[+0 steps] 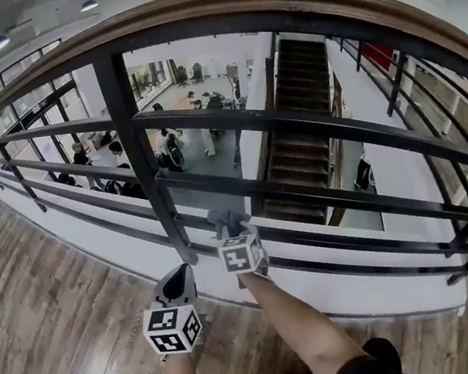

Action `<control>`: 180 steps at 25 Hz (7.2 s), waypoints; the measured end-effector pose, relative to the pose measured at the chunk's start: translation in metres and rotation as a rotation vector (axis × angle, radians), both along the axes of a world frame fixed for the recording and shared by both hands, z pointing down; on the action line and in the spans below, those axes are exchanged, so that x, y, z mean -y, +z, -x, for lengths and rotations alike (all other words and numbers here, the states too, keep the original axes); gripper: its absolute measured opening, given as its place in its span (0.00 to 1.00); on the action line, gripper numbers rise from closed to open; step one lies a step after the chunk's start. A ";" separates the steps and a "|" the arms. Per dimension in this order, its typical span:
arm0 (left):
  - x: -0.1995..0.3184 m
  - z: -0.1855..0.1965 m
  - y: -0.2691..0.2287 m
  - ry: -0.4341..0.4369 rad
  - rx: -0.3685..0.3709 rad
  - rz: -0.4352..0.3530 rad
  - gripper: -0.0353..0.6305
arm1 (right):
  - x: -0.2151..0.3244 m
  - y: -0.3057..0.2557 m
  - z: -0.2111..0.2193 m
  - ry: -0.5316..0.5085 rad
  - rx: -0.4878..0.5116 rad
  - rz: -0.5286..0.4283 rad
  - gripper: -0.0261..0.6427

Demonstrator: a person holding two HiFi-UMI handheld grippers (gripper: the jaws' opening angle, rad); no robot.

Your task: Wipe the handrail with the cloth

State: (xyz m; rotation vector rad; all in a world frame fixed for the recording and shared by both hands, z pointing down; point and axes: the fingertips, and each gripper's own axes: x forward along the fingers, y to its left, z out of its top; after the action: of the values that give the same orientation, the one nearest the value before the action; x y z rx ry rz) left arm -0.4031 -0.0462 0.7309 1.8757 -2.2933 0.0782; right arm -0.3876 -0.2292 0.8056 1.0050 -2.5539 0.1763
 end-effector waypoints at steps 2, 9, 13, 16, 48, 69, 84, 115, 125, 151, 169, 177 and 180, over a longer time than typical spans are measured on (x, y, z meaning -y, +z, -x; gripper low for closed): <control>0.004 -0.005 -0.003 0.006 0.020 0.009 0.06 | 0.004 -0.001 -0.014 -0.017 -0.019 -0.004 0.16; 0.034 -0.051 -0.005 0.116 -0.098 -0.064 0.06 | 0.012 0.000 -0.072 -0.007 -0.010 0.011 0.16; 0.050 -0.082 -0.007 0.157 -0.086 -0.057 0.06 | 0.013 -0.001 -0.109 -0.006 -0.016 -0.005 0.16; 0.061 -0.112 -0.002 0.196 -0.092 -0.049 0.06 | 0.011 0.002 -0.137 -0.001 -0.018 -0.006 0.16; 0.151 -0.400 0.029 0.568 -0.030 0.020 0.06 | 0.085 -0.001 -0.482 0.313 0.049 -0.004 0.16; 0.167 -0.564 0.043 0.720 0.010 0.059 0.06 | 0.132 0.001 -0.760 0.485 -0.110 -0.018 0.16; 0.158 -0.686 0.034 0.857 -0.013 0.048 0.06 | 0.158 0.000 -0.943 0.771 -0.174 -0.013 0.16; 0.165 -0.522 0.010 0.682 0.004 -0.001 0.06 | 0.076 -0.081 -0.741 0.560 0.102 -0.343 0.16; 0.142 -0.352 0.000 0.415 0.013 0.012 0.06 | 0.034 -0.056 -0.476 0.206 0.213 -0.307 0.16; -0.055 0.032 0.013 -0.157 0.004 0.028 0.06 | -0.066 0.107 0.092 -0.219 0.054 0.016 0.16; -0.019 0.058 0.029 -0.127 -0.042 0.037 0.06 | -0.014 0.176 0.082 -0.069 -0.198 0.137 0.16; 0.003 0.036 0.039 -0.091 -0.020 0.072 0.06 | 0.002 0.181 0.046 -0.039 -0.158 0.172 0.16; 0.012 0.024 0.037 -0.072 -0.016 0.067 0.06 | 0.008 0.182 0.022 -0.022 -0.154 0.187 0.16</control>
State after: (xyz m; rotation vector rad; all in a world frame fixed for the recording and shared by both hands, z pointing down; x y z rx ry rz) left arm -0.4267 -0.0582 0.7675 1.7538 -2.3152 0.1282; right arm -0.4099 -0.2374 0.9881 0.8840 -2.3591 0.3126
